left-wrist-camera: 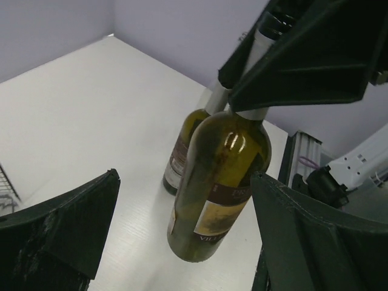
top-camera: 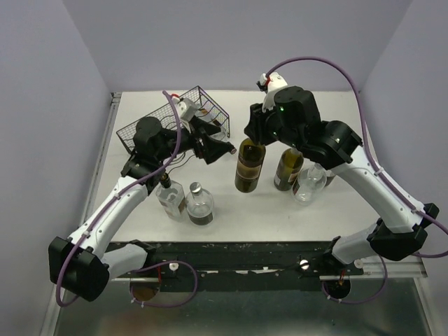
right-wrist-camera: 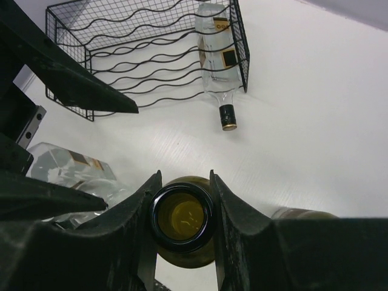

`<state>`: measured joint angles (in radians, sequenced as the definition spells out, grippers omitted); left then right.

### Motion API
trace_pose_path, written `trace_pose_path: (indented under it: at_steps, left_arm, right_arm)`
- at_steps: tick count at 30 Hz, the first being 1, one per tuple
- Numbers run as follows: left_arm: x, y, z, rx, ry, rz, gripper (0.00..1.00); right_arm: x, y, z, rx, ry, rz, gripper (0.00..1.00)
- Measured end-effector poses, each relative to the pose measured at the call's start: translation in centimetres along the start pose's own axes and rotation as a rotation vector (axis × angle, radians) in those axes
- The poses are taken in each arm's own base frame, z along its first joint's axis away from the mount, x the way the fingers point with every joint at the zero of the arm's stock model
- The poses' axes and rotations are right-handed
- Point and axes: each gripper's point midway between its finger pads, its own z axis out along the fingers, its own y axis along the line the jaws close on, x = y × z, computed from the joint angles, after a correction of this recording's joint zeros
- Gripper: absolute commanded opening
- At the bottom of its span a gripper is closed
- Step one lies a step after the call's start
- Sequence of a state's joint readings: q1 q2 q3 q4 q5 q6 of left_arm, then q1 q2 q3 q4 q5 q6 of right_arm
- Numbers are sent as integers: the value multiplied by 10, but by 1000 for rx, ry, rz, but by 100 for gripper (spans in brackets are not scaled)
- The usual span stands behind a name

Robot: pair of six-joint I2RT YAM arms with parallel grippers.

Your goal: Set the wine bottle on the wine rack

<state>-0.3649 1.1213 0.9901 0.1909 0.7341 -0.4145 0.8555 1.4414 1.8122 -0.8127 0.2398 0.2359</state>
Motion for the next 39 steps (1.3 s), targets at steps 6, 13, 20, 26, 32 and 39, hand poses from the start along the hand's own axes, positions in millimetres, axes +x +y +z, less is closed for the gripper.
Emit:
trace_pose_path:
  at_steps: [6, 13, 20, 26, 32, 39]
  left_arm:
    - [14, -36, 15, 162, -6, 94, 99]
    - [23, -77, 33, 325, -18, 162, 99]
    - [56, -74, 54, 330, 55, 128, 99]
    - [63, -82, 64, 359, 76, 151, 99]
    - [77, -85, 72, 386, 114, 178, 94]
    - [85, -89, 74, 421, 134, 227, 40]
  right_arm:
    - [4, -3, -18, -10, 17, 7, 1]
    - [-16, -6, -47, -31, -58, 24, 1]
    - [-30, -5, -71, -65, -119, 39, 1]
    - [-46, -4, -88, -91, -174, 53, 1]
    - [-63, 6, -97, -151, -231, 81, 1]
    - [-64, 3, -107, -152, -256, 79, 1]
